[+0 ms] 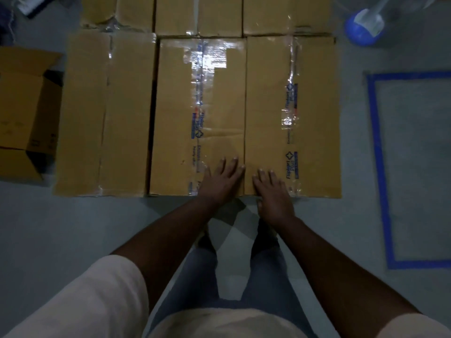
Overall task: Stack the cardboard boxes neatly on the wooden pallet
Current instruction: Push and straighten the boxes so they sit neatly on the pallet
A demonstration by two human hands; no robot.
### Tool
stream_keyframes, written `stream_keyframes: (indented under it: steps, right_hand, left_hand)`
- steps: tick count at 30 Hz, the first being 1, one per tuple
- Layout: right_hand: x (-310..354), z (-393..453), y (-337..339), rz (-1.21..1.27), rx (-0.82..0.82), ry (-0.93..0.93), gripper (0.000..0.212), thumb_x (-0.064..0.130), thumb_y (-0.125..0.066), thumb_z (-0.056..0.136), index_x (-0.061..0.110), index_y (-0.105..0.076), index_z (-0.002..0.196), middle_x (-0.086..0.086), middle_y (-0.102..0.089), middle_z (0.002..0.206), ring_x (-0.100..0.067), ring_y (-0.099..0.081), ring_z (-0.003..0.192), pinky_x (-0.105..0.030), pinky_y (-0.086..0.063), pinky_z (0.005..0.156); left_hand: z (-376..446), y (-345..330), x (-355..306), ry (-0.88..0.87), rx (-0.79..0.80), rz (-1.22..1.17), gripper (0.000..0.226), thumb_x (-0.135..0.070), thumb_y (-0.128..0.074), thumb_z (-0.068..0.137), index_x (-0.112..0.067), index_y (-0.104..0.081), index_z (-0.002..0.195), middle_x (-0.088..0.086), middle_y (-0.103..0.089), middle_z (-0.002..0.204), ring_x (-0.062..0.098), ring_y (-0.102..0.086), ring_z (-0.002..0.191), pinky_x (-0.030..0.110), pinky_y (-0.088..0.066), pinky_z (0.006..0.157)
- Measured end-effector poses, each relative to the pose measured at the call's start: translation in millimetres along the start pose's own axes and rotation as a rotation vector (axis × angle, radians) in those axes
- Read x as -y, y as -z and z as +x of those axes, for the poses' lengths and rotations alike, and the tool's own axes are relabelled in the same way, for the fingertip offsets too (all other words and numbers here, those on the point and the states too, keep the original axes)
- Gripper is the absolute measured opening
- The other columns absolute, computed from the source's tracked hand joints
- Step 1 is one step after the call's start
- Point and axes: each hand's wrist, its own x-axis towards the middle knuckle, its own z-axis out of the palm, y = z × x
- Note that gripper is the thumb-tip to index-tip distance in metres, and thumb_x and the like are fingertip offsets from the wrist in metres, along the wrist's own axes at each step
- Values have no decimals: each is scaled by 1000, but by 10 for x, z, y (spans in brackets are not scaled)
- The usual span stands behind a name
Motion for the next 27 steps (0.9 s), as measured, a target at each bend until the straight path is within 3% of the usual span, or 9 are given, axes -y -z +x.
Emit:
stream_keyframes:
  steps: [4,7,10,13,16,21,27]
  right_hand:
    - [-117,26,1,47,28,59,88,11,-61,94,24,-11,165,1,5,174,-29,7,160,-50,-6,127]
    - [-204,48,129,77,132,139,91,14,-63,95,24,-6,166,2,12,173,-26,15,159,-49,-1,127]
    - [-326,45,422,205,242,172,87,10,-60,96,25,-10,166,5,3,174,-23,7,160,-49,-7,128]
    - [-489,-111,723,281,61,183,74,4,-59,94,19,-31,161,-4,-34,166,-27,-29,153,-40,-28,121]
    - [-686,-362,902,419,-113,61,55,10,-62,95,22,-54,148,-8,-61,144,-28,-59,127,-39,-51,102]
    - [-883,-879,1138,549,-197,35,37,17,-64,96,17,-69,133,-2,-73,123,-15,-69,102,-41,-59,91]
    - [-1096,-1349,1365,620,-317,-24,30,15,-66,97,15,-72,127,2,-74,117,-8,-69,97,-29,-59,85]
  left_hand:
    - [89,-31,-80,30,-17,34,105,-41,-74,87,-28,-2,163,5,10,171,42,2,155,74,-18,113]
    - [54,-13,-159,81,-16,47,100,-34,-71,90,-25,-4,163,6,9,171,42,3,155,68,-19,116]
    - [42,29,-382,176,-31,-15,88,-23,-62,97,-21,-5,163,9,5,171,41,-4,155,60,-22,121]
    - [-14,237,-747,270,-73,-137,84,-21,-62,96,-15,-10,161,12,-5,170,34,-13,154,51,-22,124]
    - [-185,470,-1069,330,-206,-325,84,-22,-66,92,-14,-18,161,11,-11,170,29,-21,152,42,-32,117]
    - [-523,445,-1333,350,-471,-604,67,-21,-69,91,-13,-42,152,11,-44,156,32,-45,140,46,-45,109]
    - [-662,568,-1829,312,-500,-791,57,-20,-66,94,-16,-48,148,8,-54,148,26,-51,134,37,-44,107]
